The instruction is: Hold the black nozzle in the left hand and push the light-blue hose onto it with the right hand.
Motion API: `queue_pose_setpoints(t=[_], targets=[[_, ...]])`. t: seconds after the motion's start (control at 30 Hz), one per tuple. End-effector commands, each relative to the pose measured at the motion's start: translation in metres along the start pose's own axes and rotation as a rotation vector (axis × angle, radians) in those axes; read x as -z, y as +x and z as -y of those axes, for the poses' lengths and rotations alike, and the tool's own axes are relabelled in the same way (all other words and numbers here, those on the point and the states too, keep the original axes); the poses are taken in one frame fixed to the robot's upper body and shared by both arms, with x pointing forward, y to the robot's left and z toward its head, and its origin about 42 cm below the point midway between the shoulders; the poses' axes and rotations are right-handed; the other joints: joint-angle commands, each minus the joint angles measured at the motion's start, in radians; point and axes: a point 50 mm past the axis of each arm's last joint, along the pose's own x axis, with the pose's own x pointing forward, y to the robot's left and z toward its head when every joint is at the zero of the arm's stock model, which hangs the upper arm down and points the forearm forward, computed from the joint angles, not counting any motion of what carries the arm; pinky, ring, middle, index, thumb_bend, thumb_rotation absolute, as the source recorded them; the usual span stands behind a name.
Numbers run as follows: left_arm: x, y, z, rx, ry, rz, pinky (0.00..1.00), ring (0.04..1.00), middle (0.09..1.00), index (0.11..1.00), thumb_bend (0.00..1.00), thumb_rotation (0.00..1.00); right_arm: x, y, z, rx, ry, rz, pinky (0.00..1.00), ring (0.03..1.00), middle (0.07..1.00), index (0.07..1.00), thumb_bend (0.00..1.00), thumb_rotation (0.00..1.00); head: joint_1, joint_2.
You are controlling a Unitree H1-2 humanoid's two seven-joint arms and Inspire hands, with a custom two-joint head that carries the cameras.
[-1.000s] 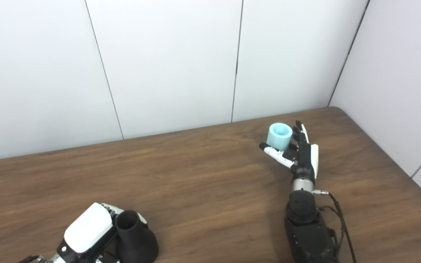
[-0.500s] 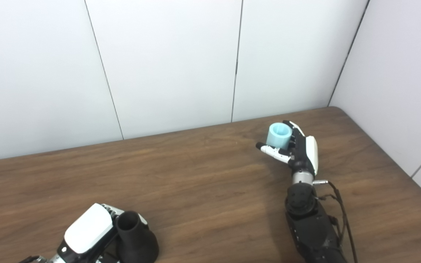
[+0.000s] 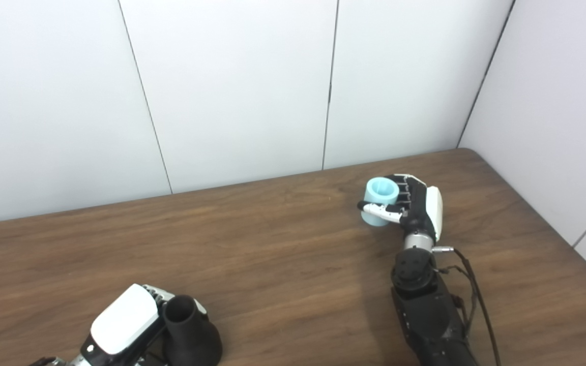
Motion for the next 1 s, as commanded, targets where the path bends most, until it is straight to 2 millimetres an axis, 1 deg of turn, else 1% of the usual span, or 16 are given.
queue_pose_setpoints(t=[0.0,0.07,0.13,0.2,0.3,0.43,0.53,0.63,0.67,0.7,0.8,0.87,0.9,0.93,0.97], targets=[[-0.024,-0.027,0.041,0.137,-0.071,0.022,0.21,0.292,0.423,0.523,0.52,0.0,-0.015,0.006,0.004,0.019,0.033,0.066,0.41,0.463,0.486,0.491,0.53,0.01,0.0,0.001],[-0.024,-0.027,0.041,0.14,-0.072,0.022,0.2,0.274,0.41,0.521,0.52,0.0,-0.014,0.005,0.005,0.017,0.036,0.079,0.4,0.46,0.479,0.499,0.52,0.0,0.0,0.0],[-0.024,-0.027,0.041,0.143,-0.074,0.02,0.23,0.318,0.433,0.522,0.52,0.0,-0.014,0.003,0.005,0.01,0.033,0.095,0.41,0.464,0.478,0.5,0.52,0.0,0.0,0.0],[-0.024,-0.026,0.042,0.138,-0.074,0.019,0.23,0.314,0.436,0.523,0.52,0.0,-0.016,0.001,0.005,-0.001,0.022,0.115,0.41,0.469,0.48,0.498,0.52,0.0,0.002,-0.001],[-0.024,-0.026,0.042,0.14,-0.077,0.019,0.23,0.315,0.448,0.519,0.52,0.0,-0.021,-0.003,0.005,-0.017,0.003,0.154,0.4,0.466,0.481,0.497,0.52,0.0,0.003,-0.001],[-0.024,-0.025,0.042,0.147,-0.073,0.02,0.26,0.352,0.465,0.508,0.52,0.0,-0.028,-0.012,0.002,-0.059,0.019,0.22,0.39,0.467,0.477,0.507,0.52,0.0,0.013,0.002],[-0.026,-0.023,0.042,0.138,-0.072,0.024,0.24,0.331,0.45,0.517,0.52,0.0,-0.038,-0.021,0.001,-0.086,0.024,0.259,0.39,0.466,0.477,0.508,0.52,0.0,0.03,0.007],[-0.028,-0.02,0.043,0.129,-0.075,0.027,0.23,0.317,0.438,0.521,0.52,0.0,-0.048,-0.028,0.002,-0.131,0.024,0.328,0.4,0.461,0.476,0.51,0.52,0.0,0.064,0.017],[-0.029,-0.018,0.043,0.125,-0.073,0.029,0.22,0.305,0.428,0.523,0.52,0.0,-0.051,-0.03,0.003,-0.145,0.02,0.342,0.4,0.462,0.476,0.511,0.52,0.0,0.085,0.024],[-0.03,-0.017,0.044,0.122,-0.068,0.032,0.2,0.274,0.411,0.519,0.52,0.0,-0.054,-0.032,0.004,-0.158,0.016,0.351,0.41,0.464,0.476,0.513,0.52,0.0,0.105,0.03],[-0.033,-0.011,0.046,0.118,-0.068,0.034,0.18,0.255,0.398,0.517,0.51,0.0,-0.064,-0.038,0.008,-0.197,0.009,0.379,0.42,0.476,0.477,0.513,0.52,0.0,0.147,0.04],[-0.034,-0.007,0.048,0.126,-0.061,0.04,0.2,0.277,0.404,0.519,0.52,0.0,-0.071,-0.042,0.011,-0.227,0.019,0.406,0.43,0.483,0.479,0.511,0.52,0.0,0.171,0.045],[-0.035,-0.005,0.048,0.132,-0.056,0.043,0.23,0.318,0.437,0.51,0.52,0.0,-0.073,-0.043,0.012,-0.242,0.024,0.424,0.42,0.482,0.479,0.51,0.52,0.0,0.188,0.049],[-0.035,-0.003,0.049,0.137,-0.055,0.046,0.24,0.323,0.44,0.514,0.52,0.0,-0.077,-0.046,0.013,-0.26,0.027,0.44,0.42,0.482,0.479,0.509,0.52,0.0,0.195,0.049],[-0.036,-0.002,0.05,0.135,-0.063,0.044,0.23,0.303,0.425,0.52,0.52,0.0,-0.08,-0.048,0.015,-0.279,0.024,0.459,0.42,0.482,0.481,0.507,0.52,0.0,0.209,0.05]])
